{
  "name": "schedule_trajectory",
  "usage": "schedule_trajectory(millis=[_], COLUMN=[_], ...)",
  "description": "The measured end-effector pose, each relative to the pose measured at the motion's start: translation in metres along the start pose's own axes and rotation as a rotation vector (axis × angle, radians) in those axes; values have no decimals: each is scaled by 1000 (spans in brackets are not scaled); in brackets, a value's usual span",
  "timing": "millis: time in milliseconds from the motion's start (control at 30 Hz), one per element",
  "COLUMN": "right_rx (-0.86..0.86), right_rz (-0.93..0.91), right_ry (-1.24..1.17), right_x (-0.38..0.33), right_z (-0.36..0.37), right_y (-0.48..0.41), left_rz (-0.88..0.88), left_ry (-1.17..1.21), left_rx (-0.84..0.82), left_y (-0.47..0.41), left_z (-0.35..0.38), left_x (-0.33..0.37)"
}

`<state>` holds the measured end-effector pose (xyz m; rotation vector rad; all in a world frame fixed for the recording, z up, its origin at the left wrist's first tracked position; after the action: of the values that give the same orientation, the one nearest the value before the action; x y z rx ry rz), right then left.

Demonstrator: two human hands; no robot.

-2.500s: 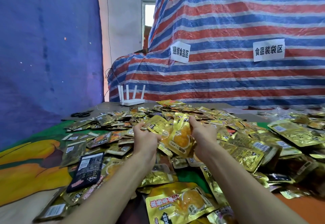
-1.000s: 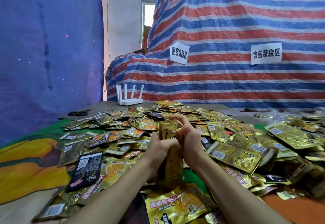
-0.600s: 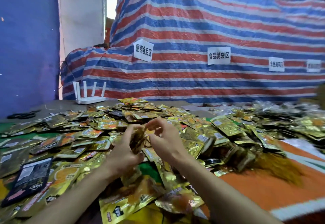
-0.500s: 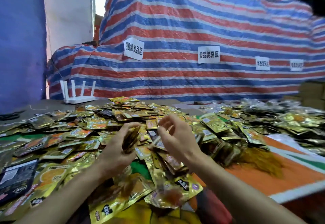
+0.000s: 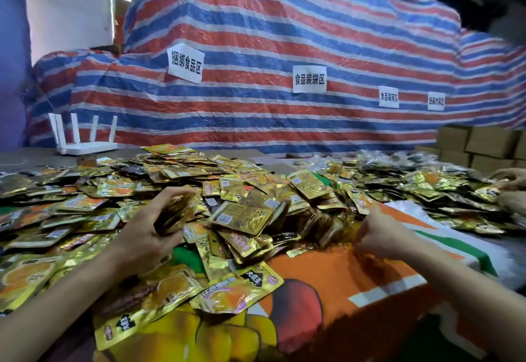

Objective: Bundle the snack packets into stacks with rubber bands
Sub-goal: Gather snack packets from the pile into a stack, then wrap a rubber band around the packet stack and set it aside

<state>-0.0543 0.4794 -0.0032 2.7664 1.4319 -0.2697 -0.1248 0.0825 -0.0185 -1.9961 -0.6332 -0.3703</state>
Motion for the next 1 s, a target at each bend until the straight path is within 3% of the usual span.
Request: schedule_trajectory(millis=[400, 567, 767, 1000], right_rx=[117, 193, 279, 262], right_rz=[-41, -125, -132, -80], right_ry=[75, 262, -21, 25], right_x=[-8, -14, -13, -18], right_z=[13, 16, -2, -9], right_y=[2, 12, 13, 14], left_rz=[-5, -3, -11, 5], left_ry=[55, 51, 98, 98], left_rx=[-47, -45, -12, -27], left_y=[1, 1, 0, 0], left_z=[-5, -5, -7, -6], left_x=[-9, -8, -11, -13])
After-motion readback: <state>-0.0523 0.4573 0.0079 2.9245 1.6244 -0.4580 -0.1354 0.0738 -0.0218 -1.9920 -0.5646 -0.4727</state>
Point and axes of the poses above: each hand's wrist, its own y-axis away from the middle knuckle, its own z-axis out of the palm, x = y × z, the point moved 3 cm from there along -y, towards the middle knuckle, and after that the axes turned 11 degrees about z, right-handed, at the moved point
